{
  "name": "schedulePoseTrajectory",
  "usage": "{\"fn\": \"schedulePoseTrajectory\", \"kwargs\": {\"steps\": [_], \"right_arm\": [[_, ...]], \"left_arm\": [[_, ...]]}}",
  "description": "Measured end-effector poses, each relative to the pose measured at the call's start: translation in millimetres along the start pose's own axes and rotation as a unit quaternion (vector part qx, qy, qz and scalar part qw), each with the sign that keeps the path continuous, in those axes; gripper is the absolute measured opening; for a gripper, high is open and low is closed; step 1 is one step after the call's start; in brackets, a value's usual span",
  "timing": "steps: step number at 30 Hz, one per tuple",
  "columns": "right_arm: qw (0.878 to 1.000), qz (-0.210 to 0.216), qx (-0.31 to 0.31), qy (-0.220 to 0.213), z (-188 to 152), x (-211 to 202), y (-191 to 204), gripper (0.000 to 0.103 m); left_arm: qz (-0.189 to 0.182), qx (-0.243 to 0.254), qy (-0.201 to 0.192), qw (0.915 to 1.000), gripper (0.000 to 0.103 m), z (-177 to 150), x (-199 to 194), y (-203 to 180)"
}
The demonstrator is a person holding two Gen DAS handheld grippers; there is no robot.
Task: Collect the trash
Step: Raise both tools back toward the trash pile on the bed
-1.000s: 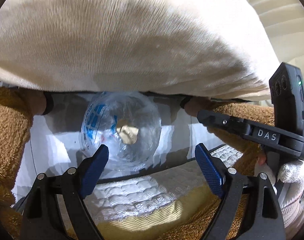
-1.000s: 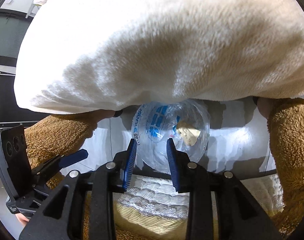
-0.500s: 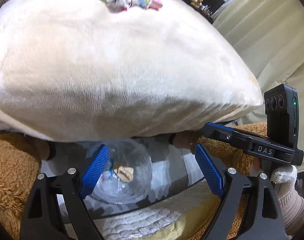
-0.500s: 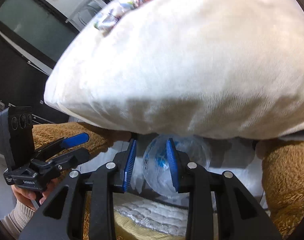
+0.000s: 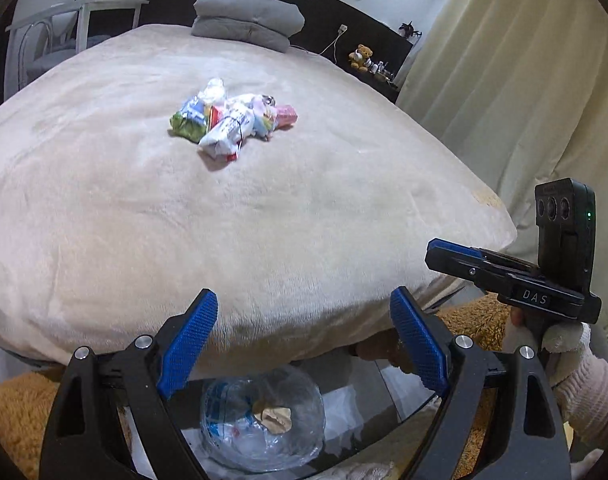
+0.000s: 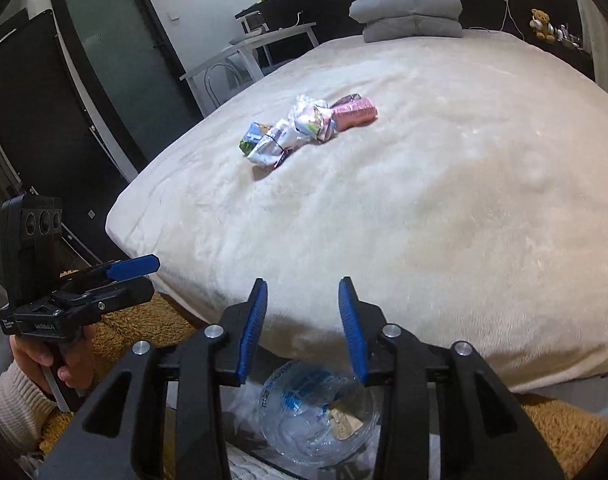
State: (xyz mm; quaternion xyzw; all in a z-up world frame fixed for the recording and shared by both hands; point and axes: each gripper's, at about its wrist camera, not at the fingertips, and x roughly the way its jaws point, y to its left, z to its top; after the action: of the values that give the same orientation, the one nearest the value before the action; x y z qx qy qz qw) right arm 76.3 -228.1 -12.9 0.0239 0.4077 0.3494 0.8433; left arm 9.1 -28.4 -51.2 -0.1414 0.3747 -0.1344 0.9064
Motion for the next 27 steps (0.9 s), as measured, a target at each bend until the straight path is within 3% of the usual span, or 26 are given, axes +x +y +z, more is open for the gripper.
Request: {"fn": "schedulePoseTrajectory", "kwargs": {"steps": [10, 20, 24, 27], "right_arm": [[1.000, 0.010, -0.004, 0.008, 57.6, 37.4, -11.9, 0.042], [0.997, 0.024, 0.063, 0.025, 112.9, 94.0, -40.2, 0.050], [0.995, 0.035, 0.087, 0.024, 130.4, 113.9, -44.7, 0.062], [0.994, 0.039, 0.098, 0.026, 142.4, 130.6, -45.8, 0.064]], "left_arm": [[0.013, 0.026, -0.016, 0.9994, 0.086, 49.9, 3.4, 17.5], [0.035, 0.020, -0.032, 0.9987, 0.086, 96.8, 13.2, 52.9], [0.036, 0.027, -0.034, 0.9984, 0.086, 108.3, 17.6, 60.9], [0.042, 0.041, -0.032, 0.9978, 0.086, 114.5, 22.4, 63.8]]}}
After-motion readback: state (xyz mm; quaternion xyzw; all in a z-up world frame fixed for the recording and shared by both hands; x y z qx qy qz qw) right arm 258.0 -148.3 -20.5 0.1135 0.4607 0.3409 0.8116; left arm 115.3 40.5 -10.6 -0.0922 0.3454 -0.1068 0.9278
